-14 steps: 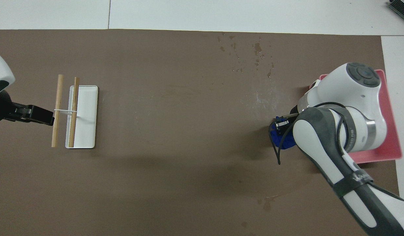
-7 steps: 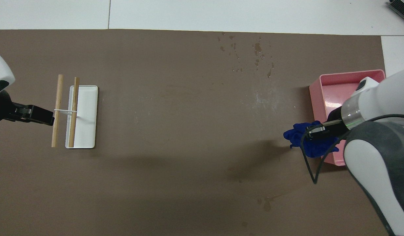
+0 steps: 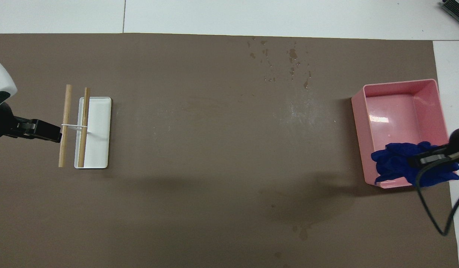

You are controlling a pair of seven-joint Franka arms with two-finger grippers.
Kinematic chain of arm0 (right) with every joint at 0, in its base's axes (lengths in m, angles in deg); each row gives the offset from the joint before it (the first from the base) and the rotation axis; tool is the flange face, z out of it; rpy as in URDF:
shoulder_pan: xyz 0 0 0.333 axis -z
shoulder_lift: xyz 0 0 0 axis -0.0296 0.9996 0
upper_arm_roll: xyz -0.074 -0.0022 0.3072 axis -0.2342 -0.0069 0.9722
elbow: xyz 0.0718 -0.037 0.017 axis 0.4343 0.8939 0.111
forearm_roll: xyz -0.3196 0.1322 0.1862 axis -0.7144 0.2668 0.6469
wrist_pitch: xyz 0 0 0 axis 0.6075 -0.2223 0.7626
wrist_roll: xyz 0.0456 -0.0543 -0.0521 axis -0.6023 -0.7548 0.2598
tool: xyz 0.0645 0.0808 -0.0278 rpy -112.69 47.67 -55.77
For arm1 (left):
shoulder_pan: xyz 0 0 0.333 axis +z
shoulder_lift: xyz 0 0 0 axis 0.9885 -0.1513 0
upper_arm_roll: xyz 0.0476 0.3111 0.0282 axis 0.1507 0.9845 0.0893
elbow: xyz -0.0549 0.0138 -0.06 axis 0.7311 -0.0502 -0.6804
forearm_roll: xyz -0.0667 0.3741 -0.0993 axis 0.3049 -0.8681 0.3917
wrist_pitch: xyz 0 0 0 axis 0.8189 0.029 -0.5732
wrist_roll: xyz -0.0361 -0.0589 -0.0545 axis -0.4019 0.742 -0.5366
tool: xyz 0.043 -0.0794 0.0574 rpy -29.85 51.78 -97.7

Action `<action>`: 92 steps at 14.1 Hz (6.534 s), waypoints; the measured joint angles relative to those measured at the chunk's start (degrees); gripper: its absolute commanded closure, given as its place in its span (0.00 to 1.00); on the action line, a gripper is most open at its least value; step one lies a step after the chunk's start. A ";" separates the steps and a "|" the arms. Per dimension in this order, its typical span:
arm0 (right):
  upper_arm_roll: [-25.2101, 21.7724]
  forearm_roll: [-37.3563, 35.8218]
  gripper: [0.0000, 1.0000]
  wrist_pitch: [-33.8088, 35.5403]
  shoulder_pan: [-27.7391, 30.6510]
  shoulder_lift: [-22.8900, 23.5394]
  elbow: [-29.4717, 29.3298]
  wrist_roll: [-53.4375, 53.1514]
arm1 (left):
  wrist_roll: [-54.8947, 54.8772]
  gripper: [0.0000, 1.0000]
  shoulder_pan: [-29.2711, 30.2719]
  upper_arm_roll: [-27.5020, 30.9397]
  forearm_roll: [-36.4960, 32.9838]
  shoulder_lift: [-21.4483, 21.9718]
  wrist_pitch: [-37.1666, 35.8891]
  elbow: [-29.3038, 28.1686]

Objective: Wipe water with towel using both arms

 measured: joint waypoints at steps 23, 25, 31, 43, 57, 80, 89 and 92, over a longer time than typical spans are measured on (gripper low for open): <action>2.00 -1.49 0.00 -10.12 3.56 3.33 -3.72 9.72 | 0.00 0.00 0.00 0.00 0.00 0.00 0.00 0.00; 2.47 -1.49 0.00 -5.95 1.79 2.11 -6.40 8.53 | 0.00 0.00 0.00 0.00 0.00 0.00 0.00 0.00; 2.44 3.04 0.00 2.00 0.51 1.47 -7.18 -10.58 | 0.00 0.00 0.00 0.00 0.00 0.00 0.00 0.00; 0.58 3.48 0.00 -1.26 -8.26 2.12 -5.75 -22.96 | 0.00 0.00 0.00 0.00 0.00 0.00 -0.02 0.00; -11.45 3.44 0.00 1.13 -20.13 7.93 -10.42 -23.46 | 0.00 0.00 0.00 0.00 0.00 0.00 -0.02 0.00; -5.35 1.88 0.00 1.50 -13.31 7.81 -10.17 -23.63 | 0.00 0.00 0.00 0.00 0.00 0.00 -0.02 0.00; -5.41 0.82 0.00 0.99 -13.07 7.54 -10.12 -26.42 | 0.00 0.00 0.00 0.00 0.00 0.00 -0.02 0.00; -5.37 0.82 0.00 -0.10 -13.11 7.53 -9.95 -27.12 | 0.00 0.00 0.00 0.00 0.00 0.00 -0.02 0.00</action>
